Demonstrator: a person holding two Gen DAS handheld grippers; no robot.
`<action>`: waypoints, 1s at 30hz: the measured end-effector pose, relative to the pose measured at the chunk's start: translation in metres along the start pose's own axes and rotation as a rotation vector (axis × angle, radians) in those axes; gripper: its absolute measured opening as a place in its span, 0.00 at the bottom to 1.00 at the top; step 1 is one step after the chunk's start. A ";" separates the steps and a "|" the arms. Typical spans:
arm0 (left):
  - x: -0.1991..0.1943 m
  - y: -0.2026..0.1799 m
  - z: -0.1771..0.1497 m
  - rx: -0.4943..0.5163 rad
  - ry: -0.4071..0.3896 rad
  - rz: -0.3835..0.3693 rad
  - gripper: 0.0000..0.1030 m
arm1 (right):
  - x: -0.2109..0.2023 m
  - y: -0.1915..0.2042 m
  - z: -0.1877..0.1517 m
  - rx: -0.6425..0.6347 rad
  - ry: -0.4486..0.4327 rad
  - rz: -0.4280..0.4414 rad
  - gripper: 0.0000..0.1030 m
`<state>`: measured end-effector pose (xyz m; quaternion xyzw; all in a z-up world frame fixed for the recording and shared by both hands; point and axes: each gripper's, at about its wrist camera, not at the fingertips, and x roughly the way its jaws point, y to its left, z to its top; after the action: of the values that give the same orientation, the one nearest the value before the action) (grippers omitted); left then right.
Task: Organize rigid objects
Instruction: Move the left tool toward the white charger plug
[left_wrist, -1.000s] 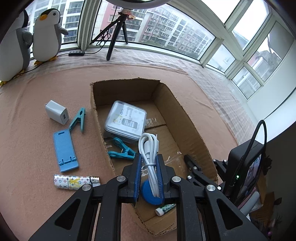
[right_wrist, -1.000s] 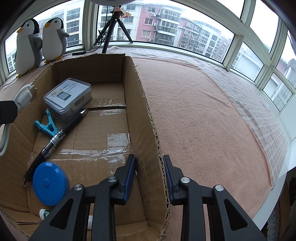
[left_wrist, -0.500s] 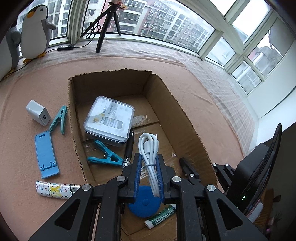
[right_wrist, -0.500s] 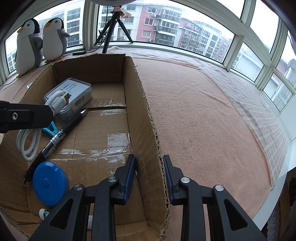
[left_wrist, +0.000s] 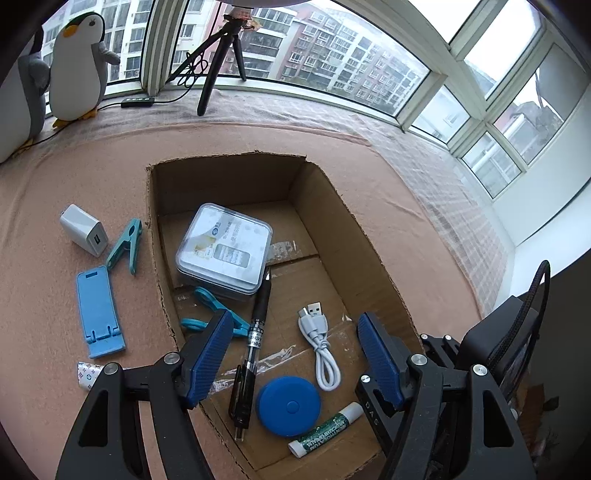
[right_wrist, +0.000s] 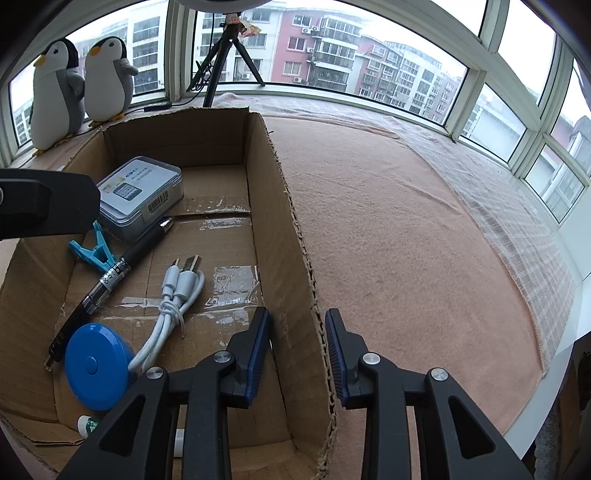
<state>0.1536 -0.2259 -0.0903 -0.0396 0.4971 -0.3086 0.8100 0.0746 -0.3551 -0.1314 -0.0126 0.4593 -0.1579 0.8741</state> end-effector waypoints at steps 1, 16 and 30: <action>-0.001 0.000 0.000 0.001 -0.002 0.000 0.71 | 0.000 -0.001 -0.001 0.000 -0.001 0.000 0.27; -0.037 0.028 0.000 -0.026 -0.069 0.030 0.71 | 0.000 -0.001 -0.002 0.000 -0.001 0.001 0.27; -0.083 0.166 -0.008 -0.233 -0.124 0.173 0.77 | 0.003 -0.004 -0.003 0.005 -0.007 -0.022 0.35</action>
<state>0.1974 -0.0453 -0.0910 -0.1093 0.4799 -0.1748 0.8528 0.0725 -0.3589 -0.1348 -0.0159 0.4556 -0.1687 0.8739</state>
